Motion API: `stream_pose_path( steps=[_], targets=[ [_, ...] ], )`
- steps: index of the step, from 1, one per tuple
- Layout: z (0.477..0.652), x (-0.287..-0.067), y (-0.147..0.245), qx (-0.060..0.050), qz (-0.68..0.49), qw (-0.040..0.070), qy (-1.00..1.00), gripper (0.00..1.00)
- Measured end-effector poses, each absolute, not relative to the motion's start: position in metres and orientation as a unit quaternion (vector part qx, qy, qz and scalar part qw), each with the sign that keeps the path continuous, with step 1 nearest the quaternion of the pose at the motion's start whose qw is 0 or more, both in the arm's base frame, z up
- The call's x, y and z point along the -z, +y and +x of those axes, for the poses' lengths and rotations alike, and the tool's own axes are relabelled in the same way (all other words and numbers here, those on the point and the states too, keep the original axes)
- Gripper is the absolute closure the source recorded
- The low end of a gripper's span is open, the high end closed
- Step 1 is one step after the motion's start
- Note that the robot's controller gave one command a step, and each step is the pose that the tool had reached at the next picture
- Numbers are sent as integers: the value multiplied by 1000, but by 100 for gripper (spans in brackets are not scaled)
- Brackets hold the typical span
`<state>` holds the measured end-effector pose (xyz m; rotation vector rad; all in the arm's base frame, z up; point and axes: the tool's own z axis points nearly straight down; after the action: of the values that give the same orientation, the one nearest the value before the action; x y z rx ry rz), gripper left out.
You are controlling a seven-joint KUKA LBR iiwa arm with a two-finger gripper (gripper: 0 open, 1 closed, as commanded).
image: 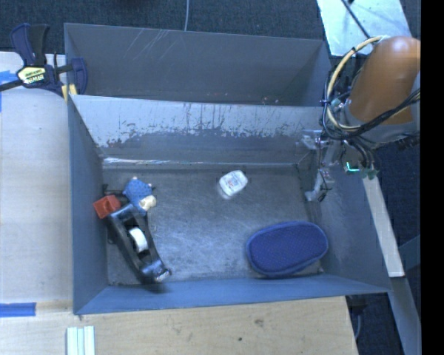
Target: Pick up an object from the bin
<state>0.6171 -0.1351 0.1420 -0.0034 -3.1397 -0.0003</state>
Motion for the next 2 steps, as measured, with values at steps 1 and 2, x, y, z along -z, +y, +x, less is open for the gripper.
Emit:
stream_pose_path(
  steps=[1, 2],
  targets=[
    [601, -165, -150, 0, 110, 0, -994, 0],
    [558, -71, -115, -1, 267, -1, -964, 0]
  ],
)
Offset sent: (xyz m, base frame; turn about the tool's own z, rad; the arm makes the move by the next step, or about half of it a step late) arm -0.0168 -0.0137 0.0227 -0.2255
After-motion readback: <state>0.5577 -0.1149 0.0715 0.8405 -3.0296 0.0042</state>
